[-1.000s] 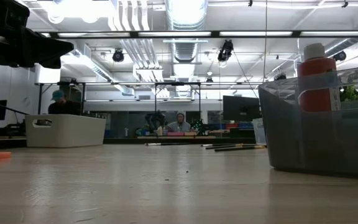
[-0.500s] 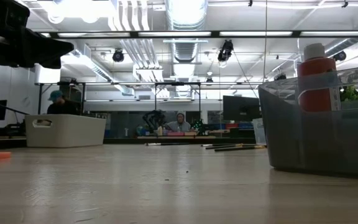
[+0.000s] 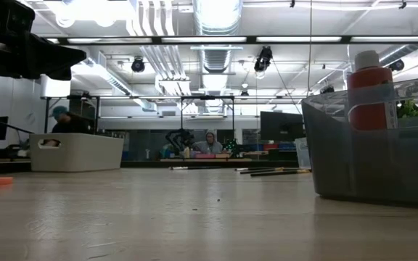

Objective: Pick & Place Paint Supplies
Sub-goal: Put the white paint bottle into the black bin

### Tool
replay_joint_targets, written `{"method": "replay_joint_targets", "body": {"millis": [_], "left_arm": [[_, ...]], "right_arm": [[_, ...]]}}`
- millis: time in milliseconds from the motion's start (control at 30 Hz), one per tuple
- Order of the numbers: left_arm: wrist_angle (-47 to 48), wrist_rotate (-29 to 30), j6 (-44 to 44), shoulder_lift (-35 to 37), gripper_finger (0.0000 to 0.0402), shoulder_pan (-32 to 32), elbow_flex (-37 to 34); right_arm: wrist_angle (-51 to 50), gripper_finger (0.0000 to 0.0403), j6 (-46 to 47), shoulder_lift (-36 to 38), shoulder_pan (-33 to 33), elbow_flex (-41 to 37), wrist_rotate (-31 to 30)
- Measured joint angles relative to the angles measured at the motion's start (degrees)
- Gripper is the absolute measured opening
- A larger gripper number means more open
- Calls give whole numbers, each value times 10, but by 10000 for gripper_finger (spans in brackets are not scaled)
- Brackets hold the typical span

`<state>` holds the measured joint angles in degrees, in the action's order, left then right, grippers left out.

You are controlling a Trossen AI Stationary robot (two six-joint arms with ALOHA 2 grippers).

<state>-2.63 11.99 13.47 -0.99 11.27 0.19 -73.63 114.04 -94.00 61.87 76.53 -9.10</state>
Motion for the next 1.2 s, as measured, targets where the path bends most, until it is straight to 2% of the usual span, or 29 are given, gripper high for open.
{"method": "replay_joint_targets", "body": {"millis": [467, 1100, 1200], "left_arm": [[0, 0, 0, 0, 0, 0, 0], [0, 0, 0, 0, 0, 0, 0], [0, 0, 0, 0, 0, 0, 0]], "right_arm": [[61, 295, -2, 0, 0, -47, 1], [70, 294, -3, 1, 0, -49, 6], [73, 279, -5, 1, 0, -49, 8]]}}
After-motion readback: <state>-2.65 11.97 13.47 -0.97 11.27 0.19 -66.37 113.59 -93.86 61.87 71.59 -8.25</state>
